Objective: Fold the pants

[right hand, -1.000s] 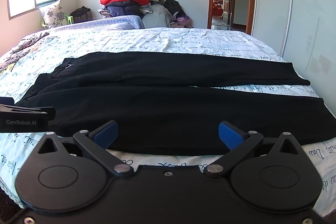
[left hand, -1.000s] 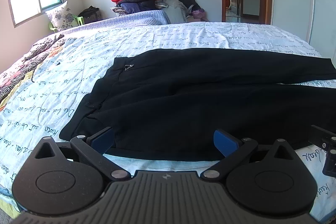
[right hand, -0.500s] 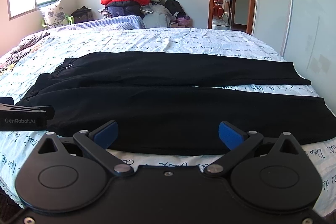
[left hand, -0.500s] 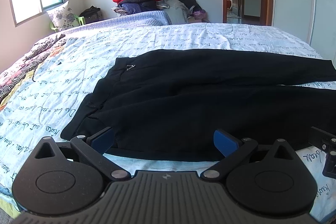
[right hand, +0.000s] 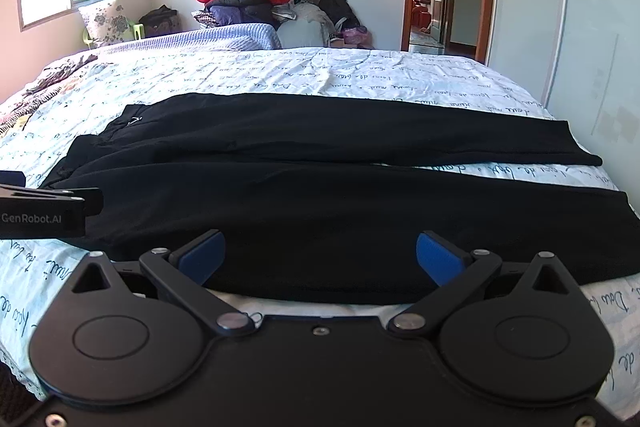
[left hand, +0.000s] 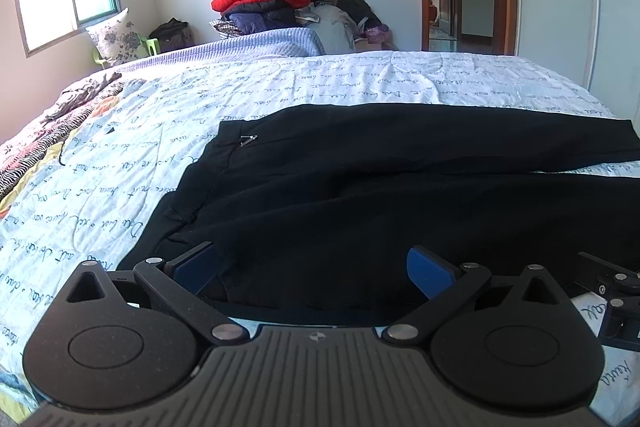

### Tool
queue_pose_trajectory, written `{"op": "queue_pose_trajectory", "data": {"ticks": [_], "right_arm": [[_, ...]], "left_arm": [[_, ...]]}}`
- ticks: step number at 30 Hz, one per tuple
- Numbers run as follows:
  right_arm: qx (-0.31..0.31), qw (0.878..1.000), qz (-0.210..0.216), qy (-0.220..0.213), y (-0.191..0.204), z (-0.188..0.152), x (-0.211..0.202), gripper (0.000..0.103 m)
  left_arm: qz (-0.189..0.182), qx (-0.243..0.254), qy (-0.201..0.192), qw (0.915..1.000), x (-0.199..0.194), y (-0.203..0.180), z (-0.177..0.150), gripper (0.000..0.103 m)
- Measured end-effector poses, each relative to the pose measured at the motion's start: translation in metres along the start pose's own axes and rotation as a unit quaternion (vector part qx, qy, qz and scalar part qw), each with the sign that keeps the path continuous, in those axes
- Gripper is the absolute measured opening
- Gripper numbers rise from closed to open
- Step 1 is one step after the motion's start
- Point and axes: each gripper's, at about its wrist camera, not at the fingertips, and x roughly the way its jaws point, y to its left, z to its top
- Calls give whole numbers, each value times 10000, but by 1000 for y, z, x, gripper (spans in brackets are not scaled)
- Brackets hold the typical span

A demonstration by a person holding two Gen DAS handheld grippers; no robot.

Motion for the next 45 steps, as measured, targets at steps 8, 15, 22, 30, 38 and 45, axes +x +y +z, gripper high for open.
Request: {"op": "queue_pose_trajectory", "data": {"ticks": [8,15,22,30,38,45], "right_arm": [[-116,9998,138,-9,10,15,14,103],[-636,9955,610,-352,32,47,30,103],[-2011,9633,1490,-967,74,102,86,103],[-2674,9313,2470,-166,124,168,218,102],[-3363,8837,3129,895,170,195,332,82],[-3103,8580,3790,1547,175,206,368,38]], "left_arm": [[104,-36,2,9999,13,12,11,103],[151,-21,-50,9999,28,27,22,103],[296,-175,-137,9993,52,66,39,103],[486,-291,-123,9983,84,107,59,102],[249,-335,184,9990,127,128,83,102],[174,-473,302,9983,160,138,113,101]]}}
